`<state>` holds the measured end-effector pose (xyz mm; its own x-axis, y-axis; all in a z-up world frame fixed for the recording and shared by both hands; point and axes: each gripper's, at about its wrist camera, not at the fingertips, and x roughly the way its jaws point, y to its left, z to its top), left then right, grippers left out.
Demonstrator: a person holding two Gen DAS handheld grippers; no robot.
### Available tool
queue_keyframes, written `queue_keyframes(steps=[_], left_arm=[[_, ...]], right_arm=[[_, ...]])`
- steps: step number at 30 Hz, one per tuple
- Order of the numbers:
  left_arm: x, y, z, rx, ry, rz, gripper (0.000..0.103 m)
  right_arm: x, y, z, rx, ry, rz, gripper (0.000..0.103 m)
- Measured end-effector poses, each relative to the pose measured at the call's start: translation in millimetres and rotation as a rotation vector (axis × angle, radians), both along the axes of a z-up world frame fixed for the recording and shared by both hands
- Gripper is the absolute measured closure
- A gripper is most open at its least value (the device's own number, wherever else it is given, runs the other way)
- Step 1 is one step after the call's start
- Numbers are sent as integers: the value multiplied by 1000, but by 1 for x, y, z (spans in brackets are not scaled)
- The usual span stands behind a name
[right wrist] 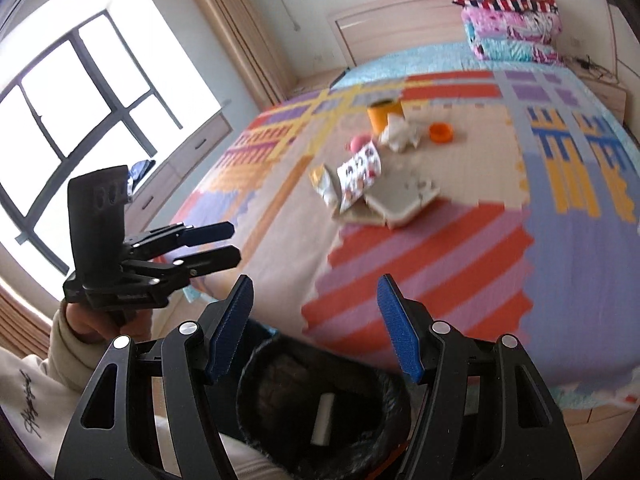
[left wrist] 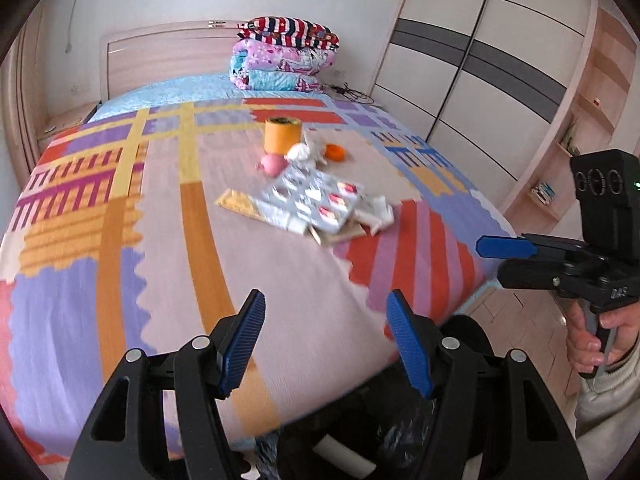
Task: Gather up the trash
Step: 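Move both tools back over the bed toward the ointment tube and blister pack, then grasp the ointment tube and yellow box with the left tool while the right tool grasps the pill blister pack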
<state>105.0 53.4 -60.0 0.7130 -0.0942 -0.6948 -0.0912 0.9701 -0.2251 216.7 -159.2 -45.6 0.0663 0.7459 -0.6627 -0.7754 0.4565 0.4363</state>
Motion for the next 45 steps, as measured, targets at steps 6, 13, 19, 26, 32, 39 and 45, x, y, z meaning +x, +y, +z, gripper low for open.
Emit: queue_keyframes(steps=[6,13,19,26,32,39,45], left_arm=[[25,11,2,1,-7,42,42],[53,22,-3,-9,2,95,42],[69,26,-12,-12,20,142,52],[84,29,-22,-40,47,174,59],[90,32,-32,-49,65,200,66],[95,30,-41,-68,73,208,70],[100,30,-42,-69,71,230,81]], right_arm=[[20,18,5,17,-7,-12,40],[44,33,3,35,19,-33,49],[65,45,-7,41,60,-62,56],[80,60,-21,35,90,-84,60],[88,66,-36,30,127,-98,65],[88,70,-41,39,146,-98,73],[90,72,-46,35,165,-108,92]])
